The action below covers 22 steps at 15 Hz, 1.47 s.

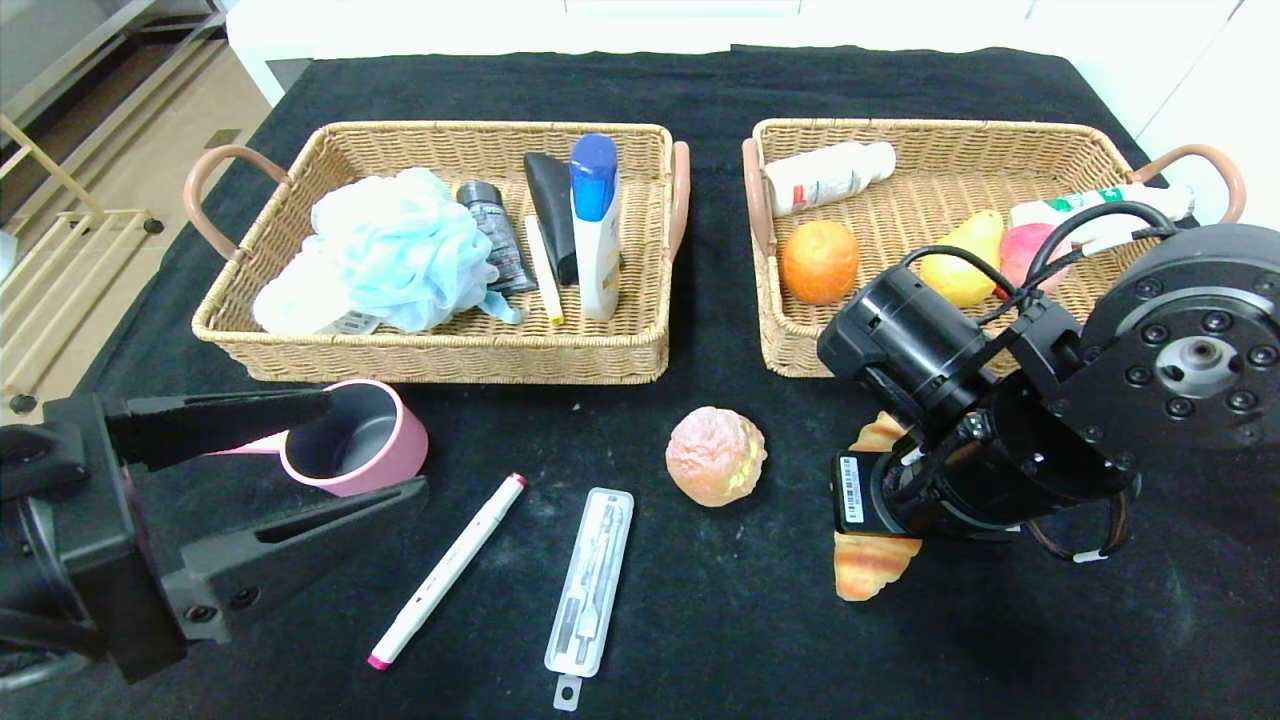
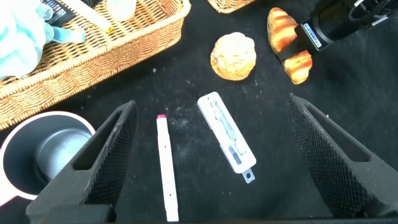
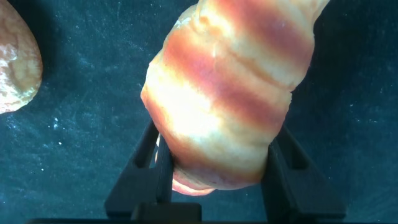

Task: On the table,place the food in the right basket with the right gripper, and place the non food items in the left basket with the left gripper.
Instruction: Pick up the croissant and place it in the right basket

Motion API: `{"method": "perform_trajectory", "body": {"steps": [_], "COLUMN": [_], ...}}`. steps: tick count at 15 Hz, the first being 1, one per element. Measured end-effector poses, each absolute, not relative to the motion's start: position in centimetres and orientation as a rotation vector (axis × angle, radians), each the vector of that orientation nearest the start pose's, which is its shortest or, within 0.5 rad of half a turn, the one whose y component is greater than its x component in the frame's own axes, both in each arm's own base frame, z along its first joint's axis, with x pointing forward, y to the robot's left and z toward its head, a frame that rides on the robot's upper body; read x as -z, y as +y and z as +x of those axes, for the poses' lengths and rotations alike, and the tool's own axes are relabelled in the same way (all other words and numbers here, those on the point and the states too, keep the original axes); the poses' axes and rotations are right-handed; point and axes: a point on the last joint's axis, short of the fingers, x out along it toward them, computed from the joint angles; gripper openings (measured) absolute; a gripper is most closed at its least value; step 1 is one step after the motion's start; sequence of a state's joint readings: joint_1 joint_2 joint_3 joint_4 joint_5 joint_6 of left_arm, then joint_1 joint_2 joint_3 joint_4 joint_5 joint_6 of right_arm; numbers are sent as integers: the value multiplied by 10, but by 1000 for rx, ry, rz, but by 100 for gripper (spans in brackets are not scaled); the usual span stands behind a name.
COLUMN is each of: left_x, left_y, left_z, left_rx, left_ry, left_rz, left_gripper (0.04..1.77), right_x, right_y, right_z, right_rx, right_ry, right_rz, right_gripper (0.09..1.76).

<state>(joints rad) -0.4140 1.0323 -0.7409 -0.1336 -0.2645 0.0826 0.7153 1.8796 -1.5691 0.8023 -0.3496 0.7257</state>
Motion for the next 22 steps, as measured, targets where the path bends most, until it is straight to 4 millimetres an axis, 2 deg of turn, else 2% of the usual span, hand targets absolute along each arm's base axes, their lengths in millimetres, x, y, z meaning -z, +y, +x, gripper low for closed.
{"method": "perform_trajectory", "body": {"steps": [6, 8, 14, 22], "left_x": [-264, -263, -262, -262], "left_y": [-60, -60, -61, -61], "left_z": [122, 122, 124, 124], "left_rx": [683, 683, 684, 683], "left_ry": [134, 134, 142, 141], "left_rz": [91, 91, 92, 92], "left_gripper": [172, 172, 172, 172], "right_x": [-213, -219, -260, -311], "right_y": [208, 206, 196, 180], "right_z": [249, 245, 222, 225], "right_rx": [35, 36, -47, -137], "right_ry": [1005, 994, 925, 719], "right_rz": [89, 84, 60, 67], "right_gripper": [83, 83, 83, 83]}}
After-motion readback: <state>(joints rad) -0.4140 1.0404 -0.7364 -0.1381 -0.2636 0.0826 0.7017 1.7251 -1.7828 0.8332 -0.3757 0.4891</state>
